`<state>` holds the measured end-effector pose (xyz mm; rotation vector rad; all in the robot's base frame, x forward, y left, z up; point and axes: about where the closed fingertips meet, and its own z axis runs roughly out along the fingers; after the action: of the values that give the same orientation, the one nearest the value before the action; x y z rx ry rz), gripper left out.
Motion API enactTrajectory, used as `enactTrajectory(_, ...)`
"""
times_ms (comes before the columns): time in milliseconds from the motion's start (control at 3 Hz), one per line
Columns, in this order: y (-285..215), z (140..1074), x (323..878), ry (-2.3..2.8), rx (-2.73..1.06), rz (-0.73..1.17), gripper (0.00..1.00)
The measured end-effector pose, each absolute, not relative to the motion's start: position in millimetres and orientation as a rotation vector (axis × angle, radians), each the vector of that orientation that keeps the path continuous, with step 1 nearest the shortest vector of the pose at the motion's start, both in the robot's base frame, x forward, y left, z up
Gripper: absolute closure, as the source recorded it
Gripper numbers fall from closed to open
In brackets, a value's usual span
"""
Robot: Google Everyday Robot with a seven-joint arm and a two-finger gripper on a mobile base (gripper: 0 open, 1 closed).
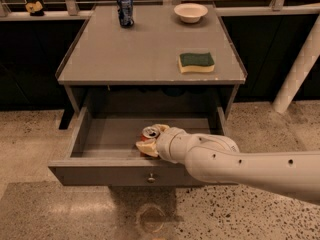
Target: Place coke can into top drawer
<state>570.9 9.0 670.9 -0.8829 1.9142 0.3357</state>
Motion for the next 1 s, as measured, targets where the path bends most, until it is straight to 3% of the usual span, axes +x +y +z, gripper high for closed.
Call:
enactTrajectory(667,8.3,663.0,576.8,1.945,-0.871,0.347,1.00)
enactTrajectory(1000,8.4,663.0,576.8,1.945,-0.871,0.347,0.81)
